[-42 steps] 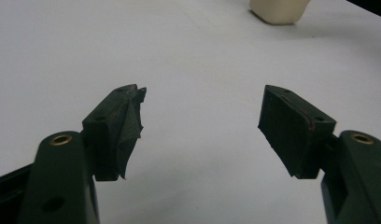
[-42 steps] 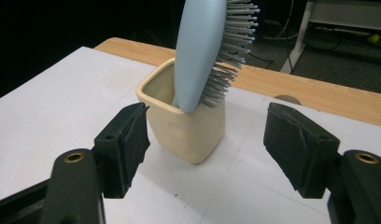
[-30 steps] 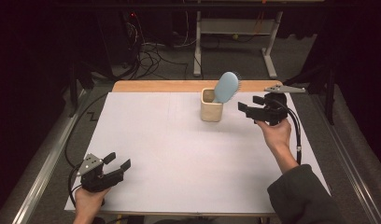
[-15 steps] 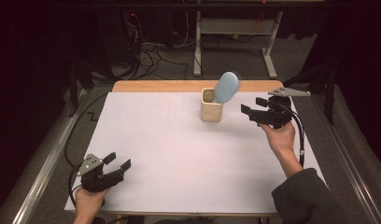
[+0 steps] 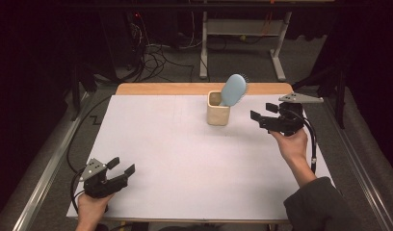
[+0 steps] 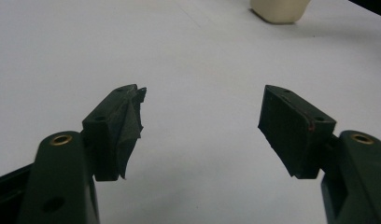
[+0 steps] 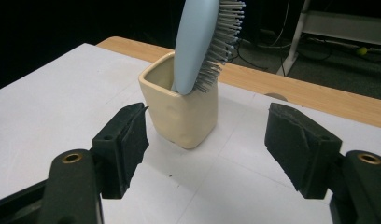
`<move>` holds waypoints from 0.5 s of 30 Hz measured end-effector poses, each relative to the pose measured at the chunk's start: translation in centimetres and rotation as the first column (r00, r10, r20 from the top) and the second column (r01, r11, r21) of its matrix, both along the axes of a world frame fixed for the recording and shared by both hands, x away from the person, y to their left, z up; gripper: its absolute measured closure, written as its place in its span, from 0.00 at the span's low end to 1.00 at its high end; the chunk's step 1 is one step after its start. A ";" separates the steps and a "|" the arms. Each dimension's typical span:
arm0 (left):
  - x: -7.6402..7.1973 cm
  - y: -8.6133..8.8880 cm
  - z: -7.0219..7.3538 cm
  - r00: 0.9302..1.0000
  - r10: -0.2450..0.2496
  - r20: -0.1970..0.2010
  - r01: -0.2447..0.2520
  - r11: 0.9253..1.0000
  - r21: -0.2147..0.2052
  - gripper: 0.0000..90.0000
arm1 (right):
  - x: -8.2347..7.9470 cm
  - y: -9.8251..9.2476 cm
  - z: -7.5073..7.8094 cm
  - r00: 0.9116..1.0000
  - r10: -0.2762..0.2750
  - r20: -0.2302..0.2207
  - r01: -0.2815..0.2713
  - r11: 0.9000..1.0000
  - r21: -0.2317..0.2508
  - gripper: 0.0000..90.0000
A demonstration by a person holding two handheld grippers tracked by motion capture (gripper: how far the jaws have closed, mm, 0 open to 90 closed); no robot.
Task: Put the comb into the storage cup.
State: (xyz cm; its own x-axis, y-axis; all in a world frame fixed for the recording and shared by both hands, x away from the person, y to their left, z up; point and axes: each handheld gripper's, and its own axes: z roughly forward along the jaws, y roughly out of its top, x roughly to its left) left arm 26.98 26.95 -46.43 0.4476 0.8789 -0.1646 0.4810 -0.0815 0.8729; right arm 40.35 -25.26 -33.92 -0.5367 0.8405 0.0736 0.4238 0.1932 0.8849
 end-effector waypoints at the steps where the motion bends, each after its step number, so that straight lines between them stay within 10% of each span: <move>1: 0.0 0.0 0.0 1.000 0.000 0.000 0.000 1.000 0.000 0.34 | -0.1 0.0 0.0 1.000 0.000 0.002 0.000 1.000 0.002 0.34; 15: 0.0 -0.1 -0.1 1.000 0.001 -0.004 -0.001 1.000 -0.001 0.34 | -1.2 -1.3 0.2 1.000 0.005 0.013 -0.006 0.999 0.037 0.34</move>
State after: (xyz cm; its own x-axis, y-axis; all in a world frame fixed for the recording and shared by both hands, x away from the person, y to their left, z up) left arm 27.02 26.90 -46.49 0.4461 0.8792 -0.1673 0.4846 -0.0801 0.8711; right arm 39.13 -26.61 -33.73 -0.5426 0.8343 0.0979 0.4115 0.1624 0.8968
